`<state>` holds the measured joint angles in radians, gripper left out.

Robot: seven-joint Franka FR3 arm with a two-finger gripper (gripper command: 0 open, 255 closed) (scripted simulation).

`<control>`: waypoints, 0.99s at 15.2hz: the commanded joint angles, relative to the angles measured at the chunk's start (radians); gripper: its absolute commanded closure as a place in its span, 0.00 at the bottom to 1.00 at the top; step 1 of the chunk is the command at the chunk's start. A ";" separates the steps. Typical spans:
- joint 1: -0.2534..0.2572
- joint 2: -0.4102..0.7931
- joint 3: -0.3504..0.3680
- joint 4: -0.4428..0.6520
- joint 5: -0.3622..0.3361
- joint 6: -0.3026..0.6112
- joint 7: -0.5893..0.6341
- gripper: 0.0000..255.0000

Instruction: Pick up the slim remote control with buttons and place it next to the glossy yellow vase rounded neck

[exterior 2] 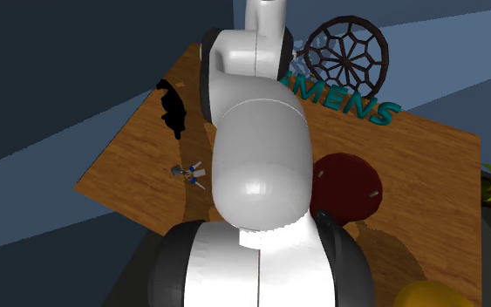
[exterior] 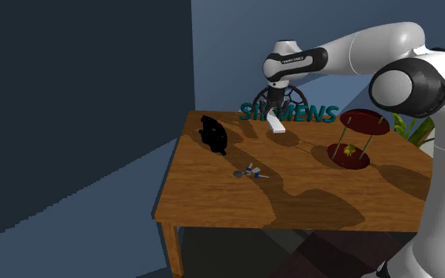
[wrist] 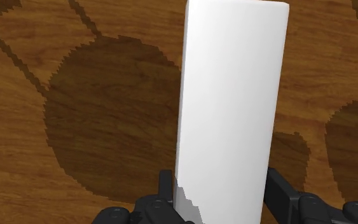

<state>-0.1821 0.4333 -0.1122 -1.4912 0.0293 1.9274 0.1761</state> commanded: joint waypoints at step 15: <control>-0.005 -0.011 -0.002 0.203 -0.002 -0.213 -0.001 1.00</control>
<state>-0.1856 0.4178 -0.1145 -1.3105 0.0271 1.7314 0.1757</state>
